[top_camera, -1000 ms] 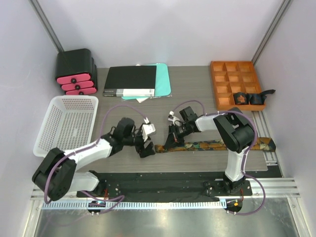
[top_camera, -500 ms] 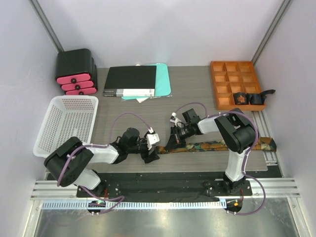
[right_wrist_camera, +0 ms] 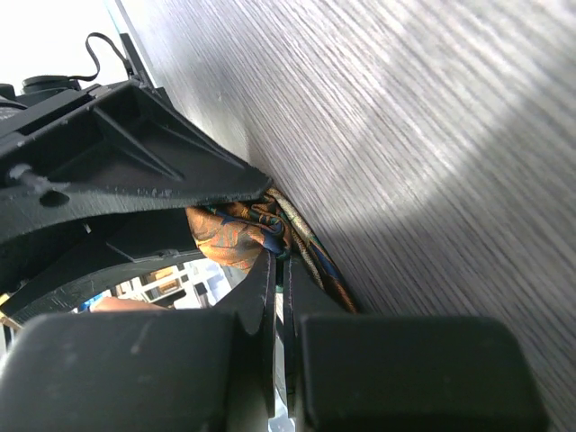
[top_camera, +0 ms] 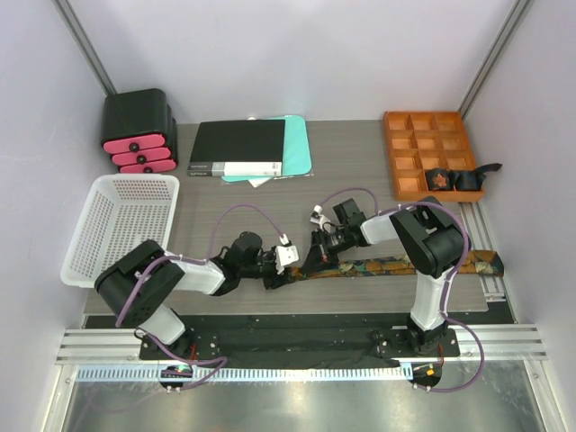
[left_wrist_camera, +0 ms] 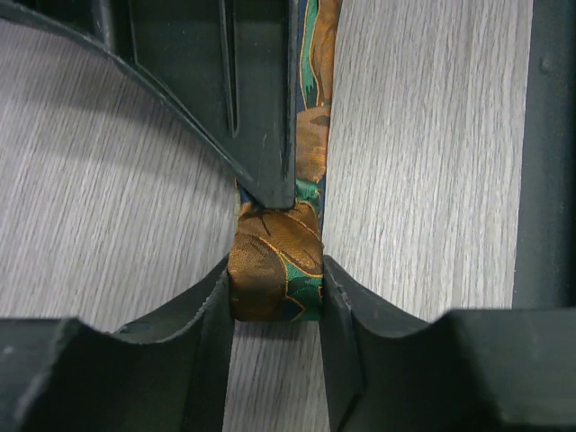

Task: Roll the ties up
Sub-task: Roll the tie at the center of the board.

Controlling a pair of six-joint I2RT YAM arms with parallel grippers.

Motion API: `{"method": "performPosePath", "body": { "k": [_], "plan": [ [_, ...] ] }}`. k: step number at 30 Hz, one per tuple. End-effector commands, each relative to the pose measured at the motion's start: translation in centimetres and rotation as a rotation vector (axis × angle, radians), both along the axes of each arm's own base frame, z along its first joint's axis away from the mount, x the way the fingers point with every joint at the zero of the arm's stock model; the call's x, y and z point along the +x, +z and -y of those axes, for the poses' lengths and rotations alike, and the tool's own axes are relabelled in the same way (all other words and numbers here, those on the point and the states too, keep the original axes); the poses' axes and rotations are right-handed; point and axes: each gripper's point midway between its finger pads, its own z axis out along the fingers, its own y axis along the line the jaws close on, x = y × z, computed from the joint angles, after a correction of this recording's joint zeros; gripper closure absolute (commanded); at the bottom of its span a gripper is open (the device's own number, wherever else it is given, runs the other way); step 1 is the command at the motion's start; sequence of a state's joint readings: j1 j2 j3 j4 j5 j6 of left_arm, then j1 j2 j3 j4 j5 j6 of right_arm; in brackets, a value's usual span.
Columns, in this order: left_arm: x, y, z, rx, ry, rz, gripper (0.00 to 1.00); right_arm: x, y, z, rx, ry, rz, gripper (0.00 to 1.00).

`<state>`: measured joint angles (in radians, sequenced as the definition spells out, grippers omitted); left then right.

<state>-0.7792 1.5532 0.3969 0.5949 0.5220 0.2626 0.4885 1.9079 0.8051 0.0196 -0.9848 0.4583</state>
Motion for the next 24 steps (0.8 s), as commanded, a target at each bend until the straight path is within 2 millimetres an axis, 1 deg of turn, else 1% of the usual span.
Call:
{"method": "performPosePath", "body": {
  "k": [1, 3, 4, 8, 9, 11, 12, 13, 14, 15, 16, 17, 18, 19, 20, 21, 23, 24],
  "plan": [
    [0.8, 1.5, 1.3, 0.018, -0.044, 0.052, 0.65, 1.0, -2.7, 0.7, -0.096, -0.051, 0.044, 0.99],
    [1.1, 1.8, 1.3, 0.050, -0.048, 0.044, 0.67, 1.4, -2.5, 0.5, -0.089, -0.065, 0.052, 0.99],
    [1.1, 1.8, 1.2, 0.094, -0.049, 0.009, 0.71, 1.6, -2.5, 0.4, -0.089, -0.070, 0.053, 0.99],
    [1.7, 2.4, 0.8, 0.174, -0.034, -0.008, 0.77, 2.7, -1.8, -0.2, -0.085, -0.095, 0.066, 0.98],
    [1.9, 2.7, 0.8, 0.180, -0.031, -0.005, 0.78, 3.3, -1.3, -0.6, -0.068, -0.103, 0.084, 0.98],
    [2.0, 2.9, 0.6, 0.226, -0.034, -0.015, 0.81, 3.7, -0.6, -1.3, -0.054, -0.113, 0.088, 0.95],
    [2.5, 3.4, 0.9, 0.242, -0.040, -0.002, 0.82, 3.9, -0.3, -1.6, -0.047, -0.115, 0.094, 0.92],
    [2.1, 3.3, 0.7, 0.271, -0.052, -0.013, 0.86, 4.1, 0.0, -1.8, -0.043, -0.124, 0.085, 0.85],
    [1.7, 3.1, 0.4, 0.300, -0.061, -0.030, 0.87, 4.7, 0.4, -2.0, -0.033, -0.131, 0.090, 0.82],
    [2.1, 3.4, 0.5, 0.325, -0.071, -0.008, 0.89, 4.9, 1.0, -2.2, -0.028, -0.132, 0.098, 0.74],
    [1.7, 3.1, 0.5, 0.360, -0.089, -0.012, 0.92, 5.1, 1.2, -2.2, -0.028, -0.134, 0.101, 0.72],
    [1.1, 2.4, -0.4, 0.411, -0.099, -0.044, 0.92, 5.5, 1.8, -2.3, -0.022, -0.138, 0.110, 0.71],
    [1.3, 2.7, -0.3, 0.428, -0.107, -0.041, 0.93, 5.9, 2.5, -2.2, -0.012, -0.150, 0.118, 0.68],
    [1.1, 2.0, -0.7, 0.460, -0.118, -0.063, 0.94, 6.2, 3.0, -2.2, -0.008, -0.164, 0.116, 0.68],
    [0.6, 1.7, -1.2, 0.489, -0.126, -0.085, 0.95, 6.5, 3.5, -2.0, -0.001, -0.173, 0.119, 0.68],
    [0.9, 1.9, -1.1, 0.497, -0.131, -0.080, 0.95, 6.9, 3.8, -1.7, 0.005, -0.189, 0.114, 0.66],
    [0.7, 0.9, -1.6, 0.543, -0.139, -0.100, 0.96, 7.2, 4.6, -1.3, 0.017, -0.208, 0.104, 0.65],
    [0.7, 0.9, -1.8, 0.562, -0.141, -0.113, 0.96, 7.5, 5.1, -1.0, 0.028, -0.218, 0.100, 0.64]
  ]
}}
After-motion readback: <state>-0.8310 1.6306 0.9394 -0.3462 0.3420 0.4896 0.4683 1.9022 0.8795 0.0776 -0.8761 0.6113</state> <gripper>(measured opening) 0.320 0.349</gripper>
